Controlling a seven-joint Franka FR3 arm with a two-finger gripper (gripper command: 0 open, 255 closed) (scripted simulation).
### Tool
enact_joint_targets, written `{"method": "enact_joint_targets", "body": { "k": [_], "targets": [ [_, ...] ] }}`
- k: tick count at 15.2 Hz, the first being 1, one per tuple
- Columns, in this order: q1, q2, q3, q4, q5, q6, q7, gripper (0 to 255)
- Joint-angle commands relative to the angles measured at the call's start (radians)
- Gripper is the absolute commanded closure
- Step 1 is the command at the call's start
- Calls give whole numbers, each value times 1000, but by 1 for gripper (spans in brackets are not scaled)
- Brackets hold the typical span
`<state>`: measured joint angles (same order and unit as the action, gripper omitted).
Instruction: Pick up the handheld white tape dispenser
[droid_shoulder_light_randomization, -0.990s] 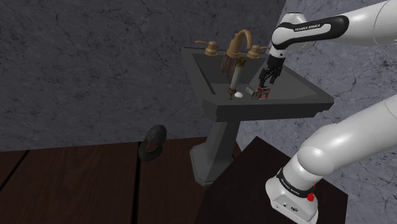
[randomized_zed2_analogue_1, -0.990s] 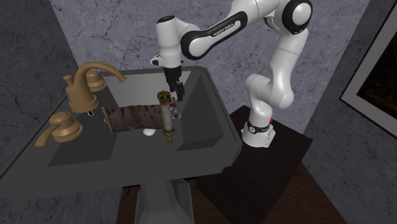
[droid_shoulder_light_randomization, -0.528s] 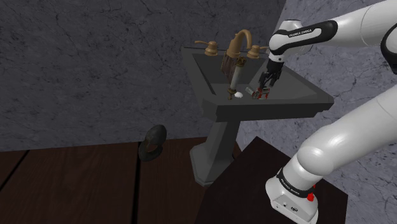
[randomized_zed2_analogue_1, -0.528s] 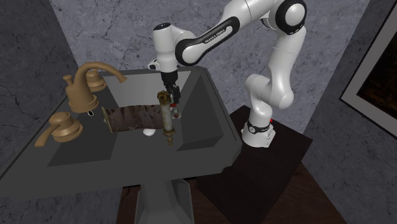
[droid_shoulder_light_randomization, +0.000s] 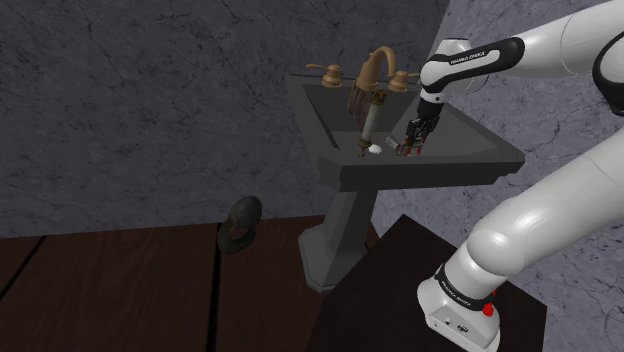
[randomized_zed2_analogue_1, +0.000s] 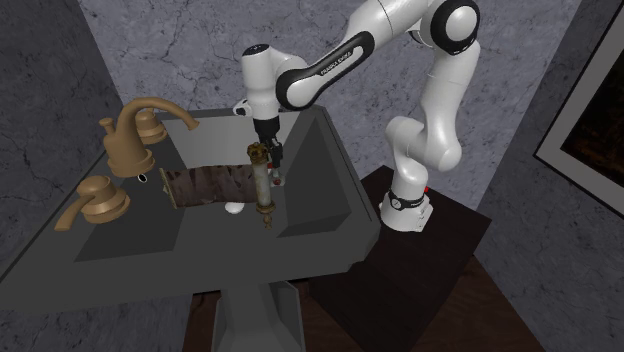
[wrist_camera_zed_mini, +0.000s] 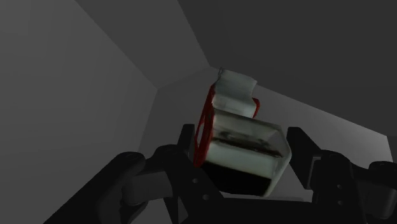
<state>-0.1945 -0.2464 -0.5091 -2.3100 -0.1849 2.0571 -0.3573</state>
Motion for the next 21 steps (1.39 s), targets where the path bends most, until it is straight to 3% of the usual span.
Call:
{"method": "enact_joint_targets", "body": {
  "k": [1, 6, 21],
  "targets": [
    [0, 1, 0, -1, 0, 1, 0, 255],
    [0, 1, 0, -1, 0, 0, 0, 255],
    [3, -57, 29, 153, -4, -209, 5, 255]
  ]
}}
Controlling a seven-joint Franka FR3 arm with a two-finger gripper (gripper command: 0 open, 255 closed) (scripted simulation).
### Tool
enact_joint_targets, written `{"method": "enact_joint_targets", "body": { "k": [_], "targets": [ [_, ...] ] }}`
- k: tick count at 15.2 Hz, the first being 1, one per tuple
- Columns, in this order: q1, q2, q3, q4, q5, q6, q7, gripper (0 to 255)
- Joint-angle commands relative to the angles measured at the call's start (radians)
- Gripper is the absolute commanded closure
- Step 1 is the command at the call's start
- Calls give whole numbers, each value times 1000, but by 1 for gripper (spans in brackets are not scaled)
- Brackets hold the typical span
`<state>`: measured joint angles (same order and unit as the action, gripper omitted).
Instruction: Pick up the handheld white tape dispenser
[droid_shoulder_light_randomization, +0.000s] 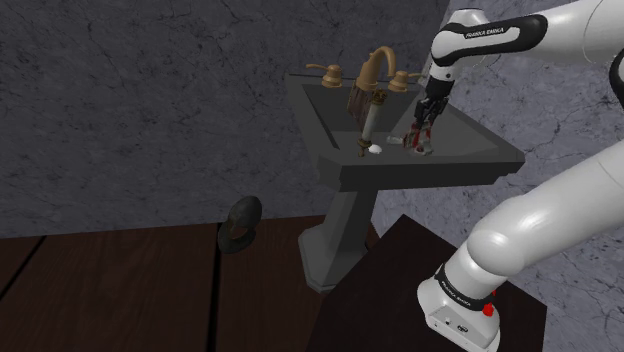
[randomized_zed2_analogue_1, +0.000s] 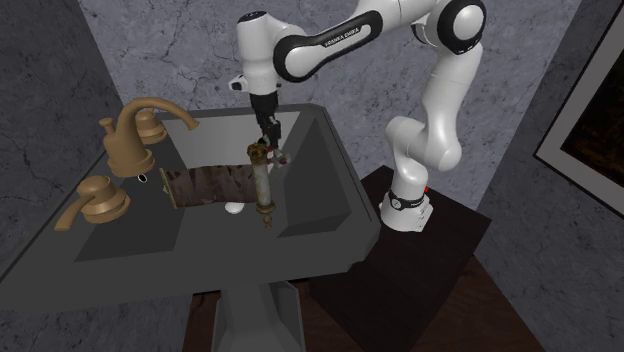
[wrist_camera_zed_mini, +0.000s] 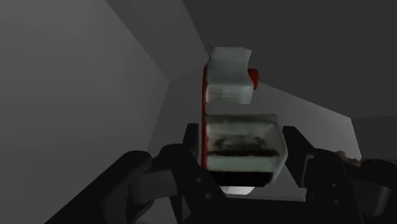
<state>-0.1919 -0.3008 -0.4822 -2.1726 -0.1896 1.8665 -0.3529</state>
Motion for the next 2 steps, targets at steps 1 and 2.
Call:
{"method": "enact_joint_targets", "body": {
  "k": [1, 2],
  "targets": [
    [1, -4, 3, 17, 0, -20, 0, 255],
    [1, -3, 3, 17, 0, -20, 0, 255]
  ]
}}
